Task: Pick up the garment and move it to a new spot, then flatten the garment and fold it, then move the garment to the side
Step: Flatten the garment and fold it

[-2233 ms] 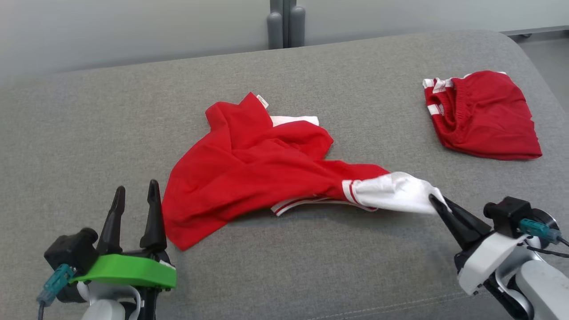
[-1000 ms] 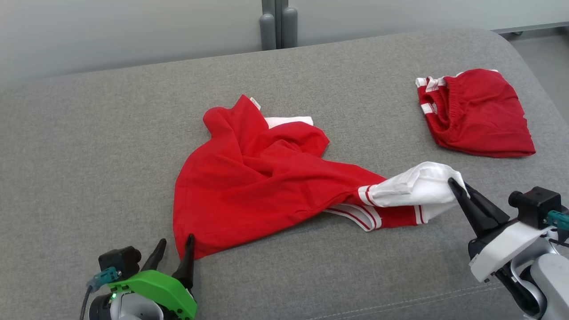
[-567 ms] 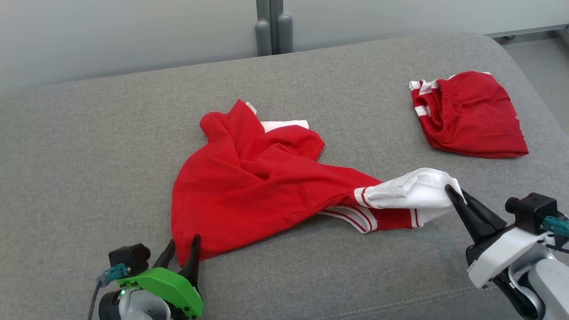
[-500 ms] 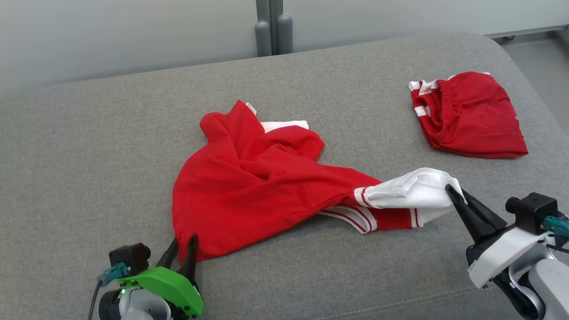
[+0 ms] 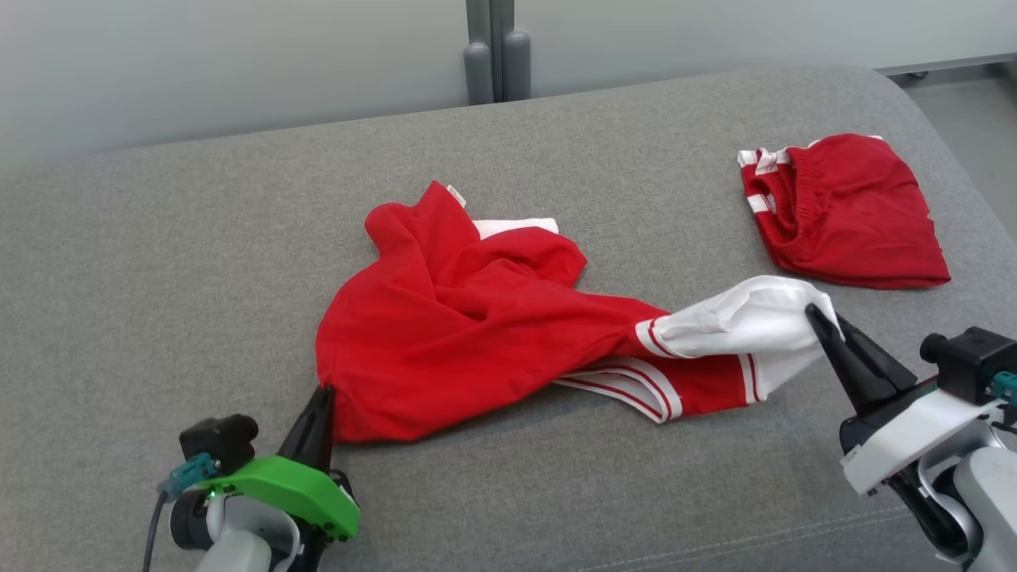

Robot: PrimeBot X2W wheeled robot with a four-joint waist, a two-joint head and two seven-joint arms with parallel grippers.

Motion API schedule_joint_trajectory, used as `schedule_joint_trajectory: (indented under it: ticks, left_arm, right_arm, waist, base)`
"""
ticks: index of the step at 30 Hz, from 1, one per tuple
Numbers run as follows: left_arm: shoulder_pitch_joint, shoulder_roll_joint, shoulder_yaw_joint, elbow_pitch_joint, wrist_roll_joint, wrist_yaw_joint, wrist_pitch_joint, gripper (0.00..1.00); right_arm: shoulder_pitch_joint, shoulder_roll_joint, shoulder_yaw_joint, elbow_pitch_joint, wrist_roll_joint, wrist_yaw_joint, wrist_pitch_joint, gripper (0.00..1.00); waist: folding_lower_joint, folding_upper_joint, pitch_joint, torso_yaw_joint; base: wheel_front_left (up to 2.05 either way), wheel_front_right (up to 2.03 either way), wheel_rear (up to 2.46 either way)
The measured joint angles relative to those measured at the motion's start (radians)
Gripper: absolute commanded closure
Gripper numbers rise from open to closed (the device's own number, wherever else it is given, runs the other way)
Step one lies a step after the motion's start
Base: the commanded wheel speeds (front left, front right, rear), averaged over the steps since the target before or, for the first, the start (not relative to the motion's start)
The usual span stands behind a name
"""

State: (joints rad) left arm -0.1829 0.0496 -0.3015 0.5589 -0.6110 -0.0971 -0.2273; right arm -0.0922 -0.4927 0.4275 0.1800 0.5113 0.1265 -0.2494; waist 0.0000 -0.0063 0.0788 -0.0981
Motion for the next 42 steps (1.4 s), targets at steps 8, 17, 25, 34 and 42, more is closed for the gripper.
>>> schedule_joint_trajectory:
  ticks: [8, 17, 25, 34, 42]
  left_arm:
    - [-0.038, -0.002, 0.107, -0.140, -0.061, -0.009, -0.025, 1.00]
    - [-0.107, -0.007, 0.297, -0.549, -0.112, -0.019, -0.025, 1.00]
    - [-0.173, -0.002, 0.318, -0.871, -0.102, -0.027, -0.030, 1.00]
    - [-0.198, 0.036, 0.216, -0.876, -0.119, -0.027, 0.064, 1.00]
    - [-0.325, 0.073, 0.241, -0.596, -0.146, 0.050, 0.221, 1.00]
  right_arm:
    - [-0.052, 0.035, -0.114, -0.134, -0.031, -0.012, -0.001, 1.00]
    - [-0.116, 0.088, -0.292, -0.380, -0.089, -0.049, -0.005, 1.00]
    - [-0.175, 0.101, -0.416, -0.635, -0.155, -0.058, -0.007, 1.00]
    - [-0.118, 0.125, -0.339, -0.585, -0.042, -0.046, 0.010, 1.00]
    - [-0.416, 0.173, -0.203, -0.292, -0.001, -0.022, 0.138, 1.00]
  waist:
    - [0.0000, 0.0000, -0.020, 0.015]
    - [0.0000, 0.0000, -0.067, 0.032]
    - [0.0000, 0.0000, -0.086, 0.030]
    - [0.0000, 0.0000, -0.060, 0.036]
    - [0.0000, 0.0000, 0.019, 0.038]
  base:
    - [0.00, 0.00, 0.00]
    - [0.00, 0.00, 0.00]
    - [0.00, 0.00, 0.00]
    - [0.00, 0.00, 0.00]
    - [0.00, 0.00, 0.00]
